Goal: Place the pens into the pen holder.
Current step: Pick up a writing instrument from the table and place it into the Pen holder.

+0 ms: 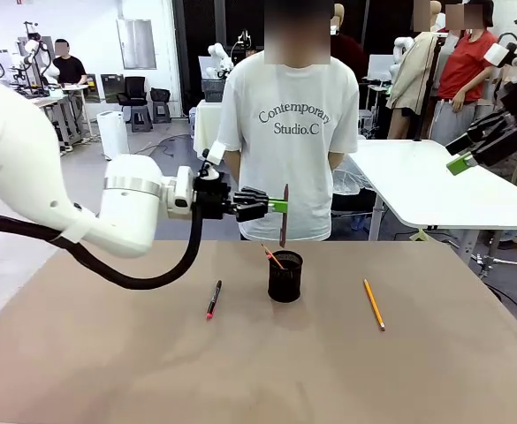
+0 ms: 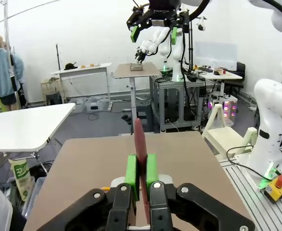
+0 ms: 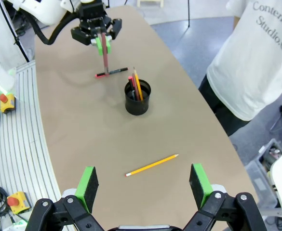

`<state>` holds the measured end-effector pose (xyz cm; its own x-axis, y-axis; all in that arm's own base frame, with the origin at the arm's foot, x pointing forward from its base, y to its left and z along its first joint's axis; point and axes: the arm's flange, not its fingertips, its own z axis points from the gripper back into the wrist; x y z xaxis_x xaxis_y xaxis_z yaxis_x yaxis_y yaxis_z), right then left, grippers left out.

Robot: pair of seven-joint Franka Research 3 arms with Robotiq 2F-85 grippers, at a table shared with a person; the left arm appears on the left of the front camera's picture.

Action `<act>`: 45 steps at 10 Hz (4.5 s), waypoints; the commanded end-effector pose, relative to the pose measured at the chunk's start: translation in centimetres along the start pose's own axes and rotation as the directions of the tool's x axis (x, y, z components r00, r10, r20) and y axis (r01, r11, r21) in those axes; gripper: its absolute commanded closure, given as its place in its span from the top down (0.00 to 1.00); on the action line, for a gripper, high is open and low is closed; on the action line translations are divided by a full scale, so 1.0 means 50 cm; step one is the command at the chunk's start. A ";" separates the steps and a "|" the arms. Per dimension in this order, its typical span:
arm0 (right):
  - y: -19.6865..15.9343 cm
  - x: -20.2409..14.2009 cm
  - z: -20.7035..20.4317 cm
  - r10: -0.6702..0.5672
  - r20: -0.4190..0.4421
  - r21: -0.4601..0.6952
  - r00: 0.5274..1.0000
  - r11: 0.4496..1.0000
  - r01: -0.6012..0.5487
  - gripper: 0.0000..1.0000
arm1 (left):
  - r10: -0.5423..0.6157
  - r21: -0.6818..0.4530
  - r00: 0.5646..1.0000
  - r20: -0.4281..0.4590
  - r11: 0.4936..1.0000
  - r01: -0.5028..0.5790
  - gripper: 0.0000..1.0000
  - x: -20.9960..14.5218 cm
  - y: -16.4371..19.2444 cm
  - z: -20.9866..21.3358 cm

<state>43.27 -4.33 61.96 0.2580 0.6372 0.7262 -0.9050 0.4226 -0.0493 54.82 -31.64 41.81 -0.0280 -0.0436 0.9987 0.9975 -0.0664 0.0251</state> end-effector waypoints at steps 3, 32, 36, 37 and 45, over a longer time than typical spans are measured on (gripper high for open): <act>0.001 0.002 0.002 0.004 0.002 0.000 1.000 1.000 -0.004 1.00 | 0.003 -0.002 1.000 0.004 1.000 -0.003 0.00 -0.011 0.016 -0.012; 0.001 0.002 0.002 0.004 0.002 0.000 1.000 1.000 -0.004 1.00 | 0.064 -0.013 0.971 -0.231 0.998 -0.069 1.00 -0.055 0.086 0.075; 0.001 0.002 0.002 0.004 0.002 0.000 1.000 1.000 -0.004 1.00 | 0.189 0.092 0.873 -0.449 0.982 -0.165 1.00 0.027 0.038 0.150; 0.001 0.002 0.002 0.004 0.002 0.000 1.000 1.000 -0.004 1.00 | 0.205 0.132 0.863 -0.462 0.978 -0.161 1.00 0.048 0.020 0.171; 0.001 0.002 0.002 0.004 0.002 0.000 1.000 1.000 -0.004 1.00 | 0.346 0.491 0.762 -0.548 0.870 -0.043 1.00 0.232 -0.110 0.387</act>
<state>43.28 -4.34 61.95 0.2584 0.6372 0.7261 -0.9049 0.4228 -0.0490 51.62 -12.77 53.68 0.2375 -0.5895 0.7721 0.9164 0.3996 0.0233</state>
